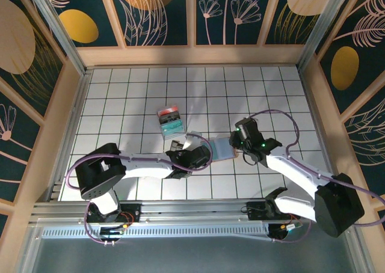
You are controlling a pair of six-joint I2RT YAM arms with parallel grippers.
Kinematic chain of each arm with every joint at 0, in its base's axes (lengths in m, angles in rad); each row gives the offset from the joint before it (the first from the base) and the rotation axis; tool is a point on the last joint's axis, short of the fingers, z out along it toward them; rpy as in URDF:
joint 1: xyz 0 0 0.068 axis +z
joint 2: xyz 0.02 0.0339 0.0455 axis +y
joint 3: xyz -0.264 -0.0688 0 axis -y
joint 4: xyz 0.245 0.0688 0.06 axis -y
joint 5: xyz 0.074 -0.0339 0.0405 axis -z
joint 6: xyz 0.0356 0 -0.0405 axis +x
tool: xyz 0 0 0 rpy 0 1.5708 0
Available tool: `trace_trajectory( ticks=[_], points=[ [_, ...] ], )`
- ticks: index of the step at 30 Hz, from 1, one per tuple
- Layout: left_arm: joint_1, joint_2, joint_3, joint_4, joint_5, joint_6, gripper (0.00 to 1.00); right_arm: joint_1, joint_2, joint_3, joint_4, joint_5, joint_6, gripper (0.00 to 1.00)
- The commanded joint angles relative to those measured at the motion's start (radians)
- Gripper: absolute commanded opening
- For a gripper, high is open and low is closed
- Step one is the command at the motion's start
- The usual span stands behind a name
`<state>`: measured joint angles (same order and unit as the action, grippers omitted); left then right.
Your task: Take the credit cards out of the card holder
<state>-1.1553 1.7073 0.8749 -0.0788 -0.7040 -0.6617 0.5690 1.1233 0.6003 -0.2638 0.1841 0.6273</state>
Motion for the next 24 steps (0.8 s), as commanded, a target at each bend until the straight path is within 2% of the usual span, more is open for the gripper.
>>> trace_trajectory(
  ticks=[1,6,11,24],
  points=[
    [0.024,0.042,-0.002,-0.011,0.059,-0.068,0.99,-0.006,-0.019,0.001,0.054,-0.108,-0.014,0.34],
    [0.069,0.047,-0.013,-0.001,0.113,-0.087,0.99,-0.004,0.007,-0.002,0.121,-0.236,-0.005,0.28],
    [0.088,0.056,-0.003,-0.007,0.129,-0.063,0.99,-0.005,0.037,-0.022,0.196,-0.337,0.015,0.28],
    [0.1,0.129,0.052,-0.051,0.139,-0.047,0.99,0.069,0.22,0.054,0.136,-0.324,0.018,0.28]
  ],
)
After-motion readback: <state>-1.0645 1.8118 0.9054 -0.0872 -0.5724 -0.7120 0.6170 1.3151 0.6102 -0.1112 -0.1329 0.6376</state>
